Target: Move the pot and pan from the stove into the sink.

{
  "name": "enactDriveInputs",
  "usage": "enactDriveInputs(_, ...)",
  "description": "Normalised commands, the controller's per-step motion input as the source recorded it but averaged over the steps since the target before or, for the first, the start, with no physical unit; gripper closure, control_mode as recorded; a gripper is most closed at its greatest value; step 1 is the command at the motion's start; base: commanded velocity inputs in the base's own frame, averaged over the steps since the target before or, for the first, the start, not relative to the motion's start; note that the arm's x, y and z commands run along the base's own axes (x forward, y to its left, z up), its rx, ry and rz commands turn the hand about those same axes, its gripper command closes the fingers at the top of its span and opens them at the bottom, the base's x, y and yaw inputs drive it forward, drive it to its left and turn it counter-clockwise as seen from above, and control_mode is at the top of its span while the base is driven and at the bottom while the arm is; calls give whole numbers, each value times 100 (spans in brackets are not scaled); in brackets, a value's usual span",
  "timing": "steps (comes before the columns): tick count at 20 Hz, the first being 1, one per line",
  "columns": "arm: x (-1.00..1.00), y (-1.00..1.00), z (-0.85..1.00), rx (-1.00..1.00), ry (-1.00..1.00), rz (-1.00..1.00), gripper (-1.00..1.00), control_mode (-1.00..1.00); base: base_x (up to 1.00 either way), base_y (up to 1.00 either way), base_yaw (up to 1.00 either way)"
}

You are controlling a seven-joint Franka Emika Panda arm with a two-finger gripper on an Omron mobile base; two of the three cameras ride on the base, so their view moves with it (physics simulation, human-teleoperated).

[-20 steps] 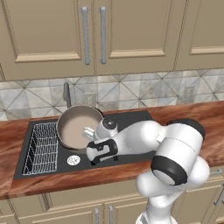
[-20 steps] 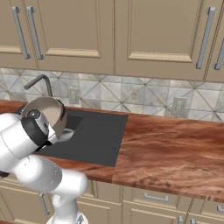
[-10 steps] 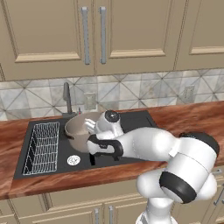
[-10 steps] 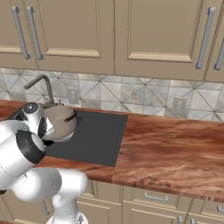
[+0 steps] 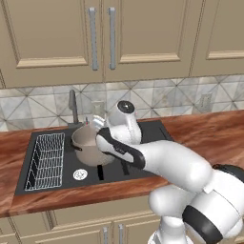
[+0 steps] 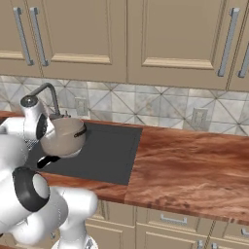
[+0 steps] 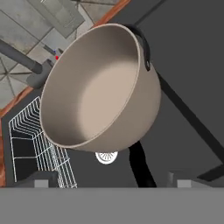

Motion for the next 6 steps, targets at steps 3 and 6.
enactDriveInputs(3, -47, 3, 43, -1, 12, 10, -100, -100, 0, 0, 0)
enactDriveInputs(6, -69, 0, 11, -4, 11, 15, -100, -100, 0, 0, 0)
